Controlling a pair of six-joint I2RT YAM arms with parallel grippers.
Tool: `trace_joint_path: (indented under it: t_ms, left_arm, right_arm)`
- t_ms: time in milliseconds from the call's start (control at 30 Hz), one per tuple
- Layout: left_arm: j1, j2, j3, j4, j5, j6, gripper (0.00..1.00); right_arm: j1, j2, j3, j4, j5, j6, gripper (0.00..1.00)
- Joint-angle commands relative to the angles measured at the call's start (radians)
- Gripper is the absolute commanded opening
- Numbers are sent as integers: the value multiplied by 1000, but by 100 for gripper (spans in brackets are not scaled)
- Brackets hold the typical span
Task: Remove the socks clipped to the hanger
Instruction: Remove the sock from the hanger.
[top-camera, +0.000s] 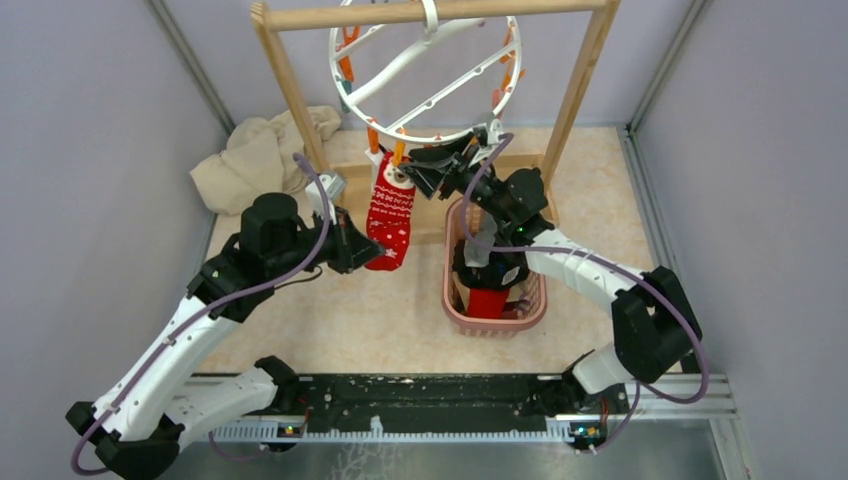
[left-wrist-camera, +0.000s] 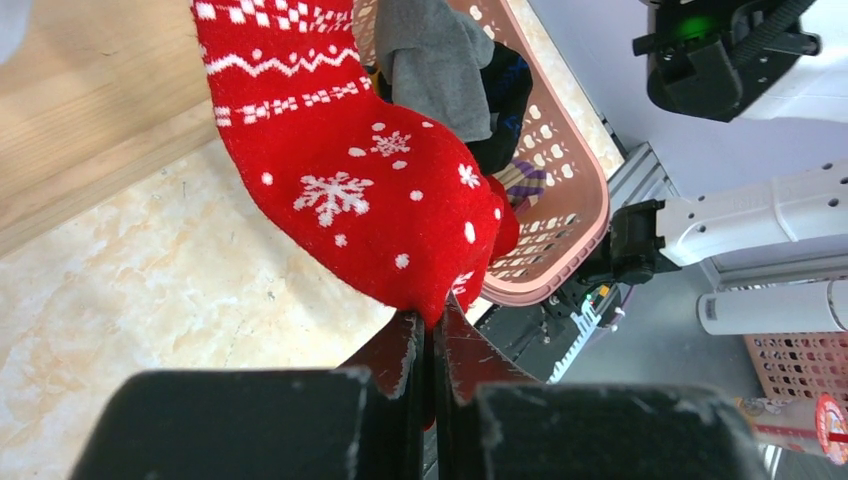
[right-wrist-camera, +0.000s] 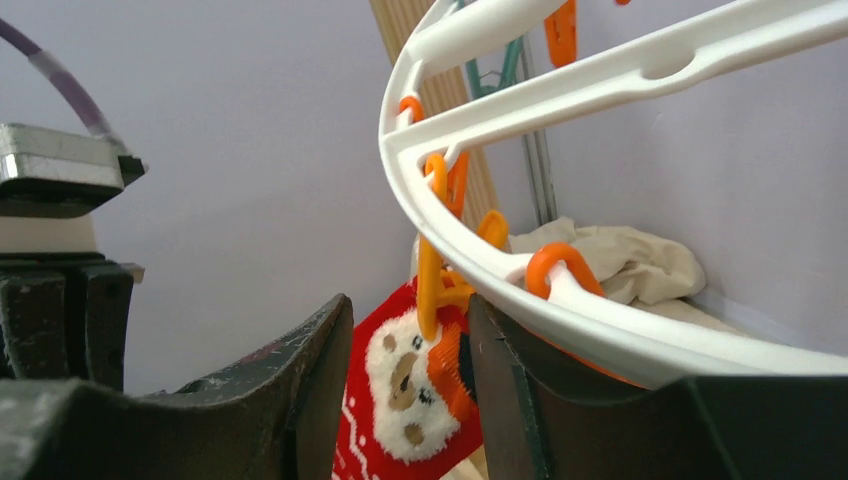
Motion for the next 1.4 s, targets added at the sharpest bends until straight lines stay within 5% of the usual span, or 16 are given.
trace_joint_path:
  t_ms: [0,200,733,1367]
  left_arm:
    - [-2,-24,30,2,44,-21,4]
    - [-1,-36,-1,14,64,-32,4]
    - [-1,-37,6,36,134,-41,4]
    - [-1,-31,-1,24,144,-52,3]
  right_arm:
    - [-9,13,31,168,68,39,47]
    - [-6,46,-27,347,114,173,49]
    - [22,10,-144,413,164,185,49]
    - [-15,104,28,446,27,259,50]
